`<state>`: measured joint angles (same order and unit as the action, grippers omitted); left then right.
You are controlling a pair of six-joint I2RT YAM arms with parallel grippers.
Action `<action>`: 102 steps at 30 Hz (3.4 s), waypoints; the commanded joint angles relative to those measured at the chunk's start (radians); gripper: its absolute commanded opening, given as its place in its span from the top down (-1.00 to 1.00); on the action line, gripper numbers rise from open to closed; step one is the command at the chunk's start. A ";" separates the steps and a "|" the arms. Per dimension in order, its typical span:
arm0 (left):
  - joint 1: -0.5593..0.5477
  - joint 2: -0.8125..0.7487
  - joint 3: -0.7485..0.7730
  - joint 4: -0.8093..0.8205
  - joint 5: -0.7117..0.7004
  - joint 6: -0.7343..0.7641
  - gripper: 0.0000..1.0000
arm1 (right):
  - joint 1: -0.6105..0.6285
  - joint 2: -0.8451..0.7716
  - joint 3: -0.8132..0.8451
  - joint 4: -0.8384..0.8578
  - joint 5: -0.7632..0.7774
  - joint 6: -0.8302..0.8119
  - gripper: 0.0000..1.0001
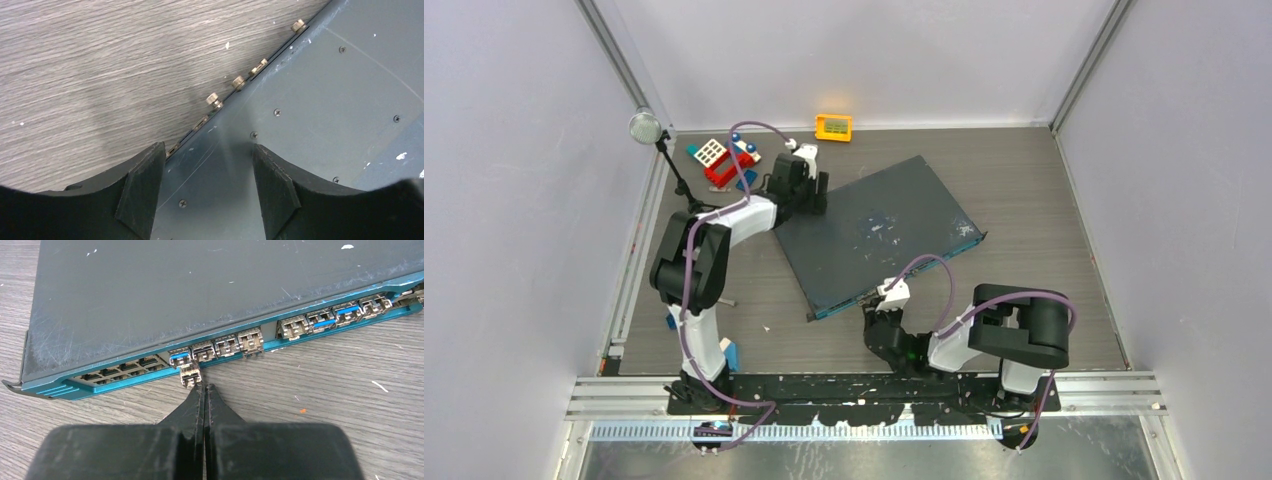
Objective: Insert the plug into the switch port
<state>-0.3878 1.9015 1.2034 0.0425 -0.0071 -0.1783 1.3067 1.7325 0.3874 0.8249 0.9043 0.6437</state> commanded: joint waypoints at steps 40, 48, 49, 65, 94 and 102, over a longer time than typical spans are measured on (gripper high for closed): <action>0.091 0.095 -0.100 -0.435 0.405 -0.193 0.21 | -0.175 0.094 0.062 0.381 0.276 -0.103 0.99; 0.092 0.110 -0.079 -0.441 0.414 -0.181 0.28 | -0.169 0.023 0.005 0.469 0.215 -0.238 0.99; 0.092 0.113 -0.068 -0.444 0.408 -0.179 0.24 | -0.165 -0.001 -0.020 0.431 0.163 -0.219 0.99; 0.152 0.065 0.119 -0.333 0.297 -0.200 -0.39 | -0.135 -0.711 -0.157 -0.620 -0.196 0.093 0.99; 0.204 0.125 0.075 -0.322 0.145 -0.267 1.00 | -0.084 -0.591 -0.169 -0.479 -0.305 0.077 0.99; 0.148 0.124 0.031 -0.364 0.181 -0.240 1.00 | -0.084 -0.475 -0.123 -0.411 -0.277 -0.029 0.83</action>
<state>-0.1986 2.0006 1.3125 -0.0887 0.1909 -0.4870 1.2163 1.1950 0.2100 0.3302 0.5831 0.6849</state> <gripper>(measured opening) 0.017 0.127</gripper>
